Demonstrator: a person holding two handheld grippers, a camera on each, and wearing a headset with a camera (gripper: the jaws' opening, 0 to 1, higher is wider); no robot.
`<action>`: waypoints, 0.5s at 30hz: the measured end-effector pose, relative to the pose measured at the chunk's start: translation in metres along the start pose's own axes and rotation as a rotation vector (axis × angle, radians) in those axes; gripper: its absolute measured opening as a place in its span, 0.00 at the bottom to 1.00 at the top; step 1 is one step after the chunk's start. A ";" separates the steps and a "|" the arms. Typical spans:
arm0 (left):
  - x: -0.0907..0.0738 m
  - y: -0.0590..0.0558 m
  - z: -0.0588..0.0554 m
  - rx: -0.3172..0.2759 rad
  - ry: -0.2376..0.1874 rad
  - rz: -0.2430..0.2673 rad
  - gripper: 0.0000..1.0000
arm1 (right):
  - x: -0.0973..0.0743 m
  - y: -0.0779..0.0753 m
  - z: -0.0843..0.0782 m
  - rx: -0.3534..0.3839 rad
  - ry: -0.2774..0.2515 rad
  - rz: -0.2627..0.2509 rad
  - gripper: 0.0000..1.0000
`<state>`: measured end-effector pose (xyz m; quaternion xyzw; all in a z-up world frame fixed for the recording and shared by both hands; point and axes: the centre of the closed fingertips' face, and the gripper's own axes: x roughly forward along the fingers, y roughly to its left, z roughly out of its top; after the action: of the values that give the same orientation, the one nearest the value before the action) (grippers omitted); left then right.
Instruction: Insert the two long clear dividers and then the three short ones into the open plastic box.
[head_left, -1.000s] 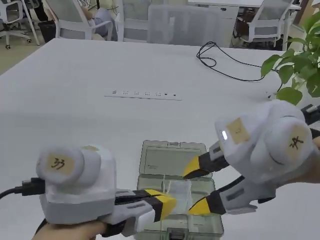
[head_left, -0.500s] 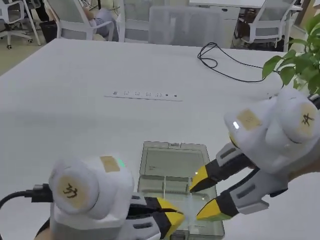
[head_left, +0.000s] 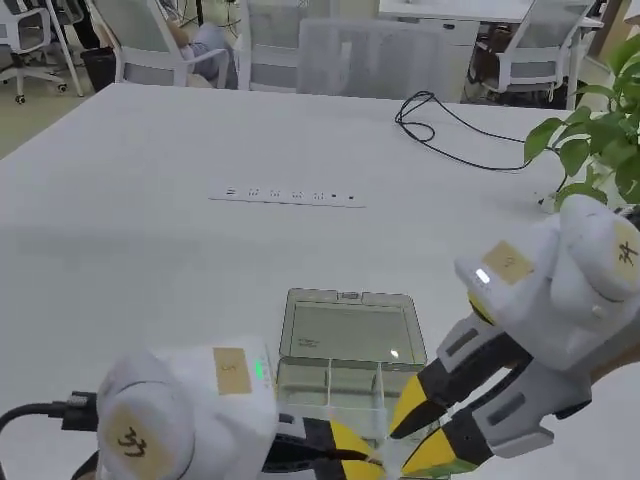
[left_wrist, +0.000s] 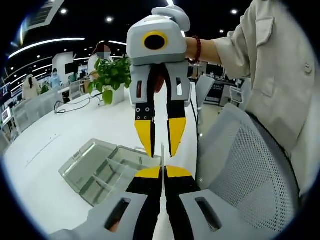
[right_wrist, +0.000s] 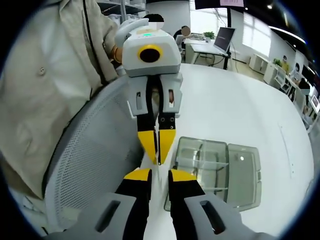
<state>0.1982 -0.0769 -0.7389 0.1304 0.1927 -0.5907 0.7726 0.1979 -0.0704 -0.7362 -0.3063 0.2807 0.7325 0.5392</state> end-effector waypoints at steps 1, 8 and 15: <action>0.000 -0.001 0.000 0.005 0.002 -0.002 0.00 | 0.001 0.001 0.000 -0.002 0.000 0.001 0.13; 0.001 -0.005 0.001 0.004 -0.002 -0.013 0.00 | 0.003 0.006 0.006 -0.016 -0.023 0.012 0.09; 0.000 -0.006 0.004 0.000 -0.015 -0.016 0.00 | 0.003 0.008 0.010 -0.030 -0.037 0.017 0.03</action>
<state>0.1932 -0.0803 -0.7353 0.1243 0.1879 -0.5979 0.7692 0.1876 -0.0628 -0.7313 -0.2984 0.2625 0.7466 0.5335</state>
